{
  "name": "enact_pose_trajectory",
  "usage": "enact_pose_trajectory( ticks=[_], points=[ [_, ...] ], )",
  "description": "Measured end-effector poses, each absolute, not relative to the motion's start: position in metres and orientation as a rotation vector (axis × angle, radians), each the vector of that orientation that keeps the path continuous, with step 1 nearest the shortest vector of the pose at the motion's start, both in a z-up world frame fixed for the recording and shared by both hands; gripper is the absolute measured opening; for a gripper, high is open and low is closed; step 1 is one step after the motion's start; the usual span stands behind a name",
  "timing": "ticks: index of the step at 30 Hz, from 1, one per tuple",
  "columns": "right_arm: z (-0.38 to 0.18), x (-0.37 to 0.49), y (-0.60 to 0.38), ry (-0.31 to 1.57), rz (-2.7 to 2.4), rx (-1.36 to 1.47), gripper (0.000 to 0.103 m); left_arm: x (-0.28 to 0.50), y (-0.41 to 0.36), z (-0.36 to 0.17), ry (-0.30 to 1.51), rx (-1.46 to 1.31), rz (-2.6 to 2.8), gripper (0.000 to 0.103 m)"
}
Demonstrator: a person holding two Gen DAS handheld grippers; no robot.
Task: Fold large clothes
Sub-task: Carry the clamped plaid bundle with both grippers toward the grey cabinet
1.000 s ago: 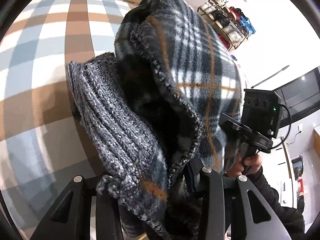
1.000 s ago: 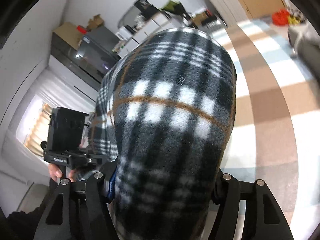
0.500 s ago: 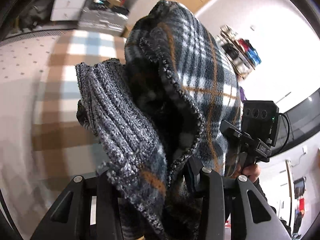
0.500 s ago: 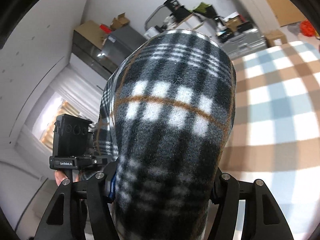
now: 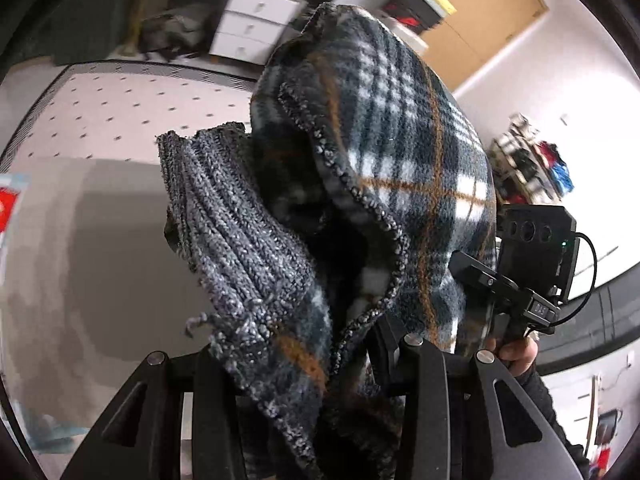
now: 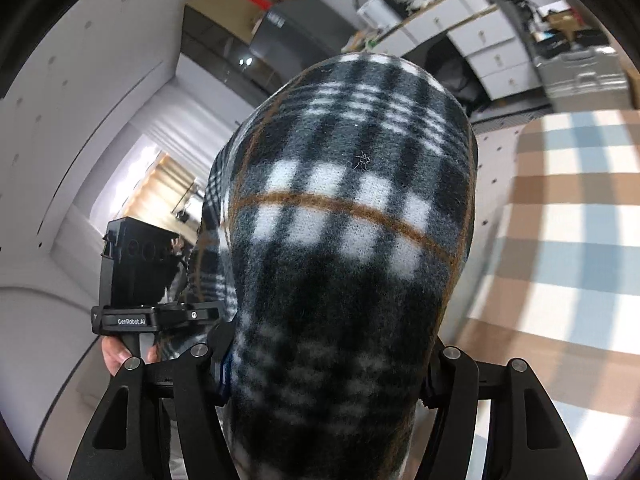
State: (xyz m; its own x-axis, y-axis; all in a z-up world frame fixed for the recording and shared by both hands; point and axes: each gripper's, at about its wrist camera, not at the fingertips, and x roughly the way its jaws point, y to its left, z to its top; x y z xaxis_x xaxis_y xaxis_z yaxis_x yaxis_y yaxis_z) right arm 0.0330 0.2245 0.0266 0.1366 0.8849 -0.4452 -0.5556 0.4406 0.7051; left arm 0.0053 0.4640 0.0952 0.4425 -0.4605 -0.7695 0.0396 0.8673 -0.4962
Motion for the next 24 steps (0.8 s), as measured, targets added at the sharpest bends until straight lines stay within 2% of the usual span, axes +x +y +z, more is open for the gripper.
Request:
enact_pose_trajectory(
  ticks=[9,16,20,24],
  points=[
    [-0.025,0.033,0.329,1.063,1.087,0.357,0.065,0.01,0.522,0.037,1.122,-0.578,-0.228,0.034],
    [-0.072,0.026,0.365,1.108,0.997,0.273,0.067,0.009,0.538,-0.028,1.13,-0.621,-0.206,0.035],
    [-0.072,0.02,0.368,1.12,0.981,0.225,0.07,0.002,0.535,-0.035,1.109,-0.623,-0.235,0.041],
    [-0.057,0.013,0.371,1.146,1.002,0.087,0.07,-0.004,0.538,-0.027,1.111,-0.572,-0.177,0.043]
  ],
)
